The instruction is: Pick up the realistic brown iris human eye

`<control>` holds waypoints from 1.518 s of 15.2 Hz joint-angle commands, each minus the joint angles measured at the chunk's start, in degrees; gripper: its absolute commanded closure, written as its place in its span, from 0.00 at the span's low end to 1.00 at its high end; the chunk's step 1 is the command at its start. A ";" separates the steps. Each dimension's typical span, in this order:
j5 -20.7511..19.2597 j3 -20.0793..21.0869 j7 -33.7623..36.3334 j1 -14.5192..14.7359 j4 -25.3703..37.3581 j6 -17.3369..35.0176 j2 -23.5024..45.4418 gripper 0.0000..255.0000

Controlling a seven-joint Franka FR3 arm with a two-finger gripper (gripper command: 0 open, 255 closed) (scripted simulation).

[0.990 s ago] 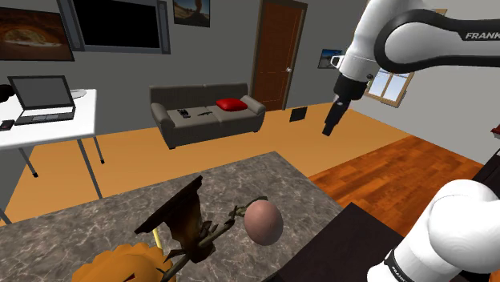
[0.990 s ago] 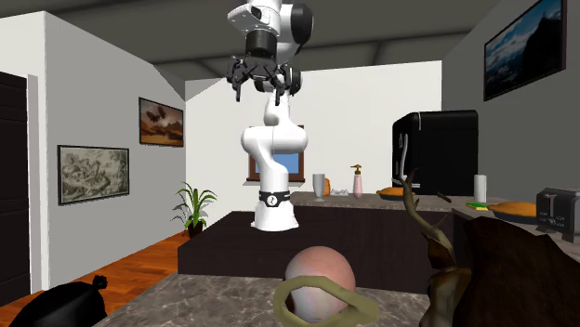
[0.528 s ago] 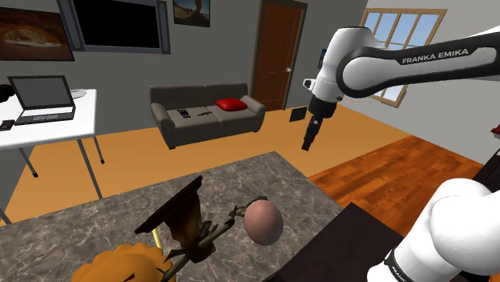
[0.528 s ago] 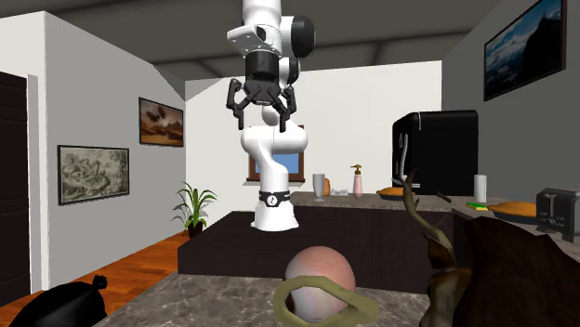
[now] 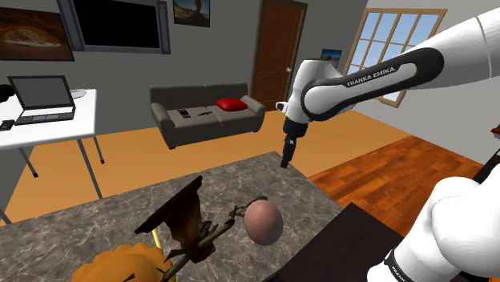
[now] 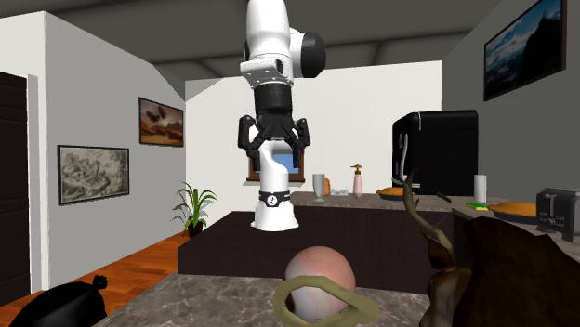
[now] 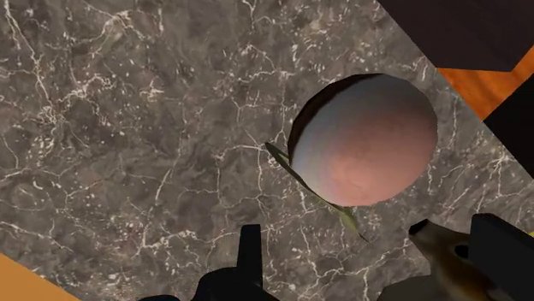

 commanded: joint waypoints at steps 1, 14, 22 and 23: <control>1.59 -0.21 -3.14 1.23 0.79 3.16 4.59 0.00; 12.24 4.02 -22.80 5.26 11.82 13.95 31.76 0.00; 14.16 6.42 -27.33 5.18 15.71 18.25 41.16 0.00; 14.32 6.51 -27.54 5.13 15.84 18.83 41.88 0.00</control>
